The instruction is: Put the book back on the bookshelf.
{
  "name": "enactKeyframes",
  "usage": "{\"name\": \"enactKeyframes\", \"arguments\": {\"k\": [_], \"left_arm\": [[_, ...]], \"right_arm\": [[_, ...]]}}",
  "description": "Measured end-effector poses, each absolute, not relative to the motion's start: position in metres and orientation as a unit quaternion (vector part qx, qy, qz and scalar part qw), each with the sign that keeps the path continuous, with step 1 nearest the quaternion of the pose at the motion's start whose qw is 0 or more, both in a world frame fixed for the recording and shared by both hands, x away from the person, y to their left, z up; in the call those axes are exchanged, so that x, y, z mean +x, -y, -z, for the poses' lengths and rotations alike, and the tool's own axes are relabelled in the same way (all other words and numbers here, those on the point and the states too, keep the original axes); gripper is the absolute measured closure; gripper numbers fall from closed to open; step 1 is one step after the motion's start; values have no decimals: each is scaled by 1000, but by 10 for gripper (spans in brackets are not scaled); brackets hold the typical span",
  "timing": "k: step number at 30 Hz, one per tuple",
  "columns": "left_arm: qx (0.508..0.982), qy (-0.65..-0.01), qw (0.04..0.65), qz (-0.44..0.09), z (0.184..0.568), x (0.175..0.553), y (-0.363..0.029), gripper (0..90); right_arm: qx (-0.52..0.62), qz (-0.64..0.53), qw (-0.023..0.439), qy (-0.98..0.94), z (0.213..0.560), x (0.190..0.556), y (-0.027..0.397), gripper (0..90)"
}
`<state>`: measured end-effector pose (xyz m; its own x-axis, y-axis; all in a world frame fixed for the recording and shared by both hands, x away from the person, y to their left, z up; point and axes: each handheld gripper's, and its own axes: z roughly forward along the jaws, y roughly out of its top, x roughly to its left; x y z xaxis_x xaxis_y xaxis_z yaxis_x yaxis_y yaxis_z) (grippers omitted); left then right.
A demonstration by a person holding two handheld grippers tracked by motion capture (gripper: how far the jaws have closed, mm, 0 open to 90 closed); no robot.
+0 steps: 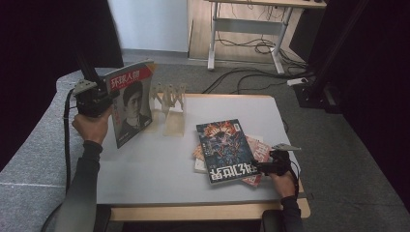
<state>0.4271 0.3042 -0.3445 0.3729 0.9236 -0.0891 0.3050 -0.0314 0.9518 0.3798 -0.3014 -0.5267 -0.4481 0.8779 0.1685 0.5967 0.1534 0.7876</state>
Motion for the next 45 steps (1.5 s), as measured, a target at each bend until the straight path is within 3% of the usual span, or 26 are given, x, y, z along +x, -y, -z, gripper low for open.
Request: {"name": "enactKeyframes", "arguments": {"k": [18, 34, 45], "left_arm": [[705, -468, 449, -286, 350, 406, -310, 847], [702, -485, 440, -279, 359, 383, -317, 835], [713, -499, 424, -252, 368, 392, -323, 798]], "right_arm": [[499, -419, 167, -740, 527, 380, 301, 0], [499, -420, 167, -740, 527, 380, 302, 0], [499, -420, 167, -739, 527, 380, 301, 0]]}}
